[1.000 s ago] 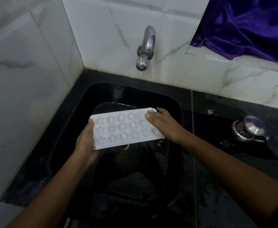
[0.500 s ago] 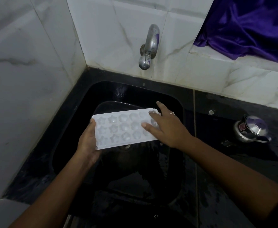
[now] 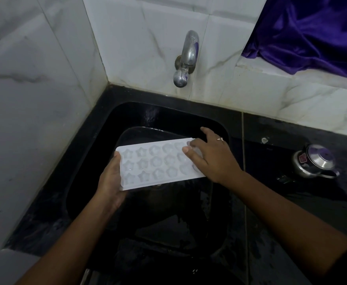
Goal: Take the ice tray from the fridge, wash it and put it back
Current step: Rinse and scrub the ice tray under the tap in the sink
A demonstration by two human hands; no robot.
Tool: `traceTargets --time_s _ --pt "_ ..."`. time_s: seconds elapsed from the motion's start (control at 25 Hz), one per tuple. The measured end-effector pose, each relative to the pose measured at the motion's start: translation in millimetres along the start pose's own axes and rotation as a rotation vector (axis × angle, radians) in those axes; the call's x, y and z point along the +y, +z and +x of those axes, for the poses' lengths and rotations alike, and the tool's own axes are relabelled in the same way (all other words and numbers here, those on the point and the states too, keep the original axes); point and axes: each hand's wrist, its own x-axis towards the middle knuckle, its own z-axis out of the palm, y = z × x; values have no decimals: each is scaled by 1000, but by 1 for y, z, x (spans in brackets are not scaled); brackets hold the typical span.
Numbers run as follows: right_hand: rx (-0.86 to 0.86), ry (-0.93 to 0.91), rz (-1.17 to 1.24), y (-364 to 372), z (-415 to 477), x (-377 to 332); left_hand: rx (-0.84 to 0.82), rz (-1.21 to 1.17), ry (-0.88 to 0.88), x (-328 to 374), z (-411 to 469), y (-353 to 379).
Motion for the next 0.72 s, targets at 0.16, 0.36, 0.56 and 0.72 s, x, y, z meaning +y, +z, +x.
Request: traceTargets --time_s 0.16,0.36,0.56,0.72 --pt "23 17 -19 2 0 -2 -9 14 -7 -2 0 1" --pt "56 62 19 5 0 -1 -24 18 -7 -3 -1 6" --pt "48 63 33 7 0 2 -42 2 -22 -3 -3 8" --pt "13 27 7 6 -3 5 -19 -10 -25 -2 1 7"
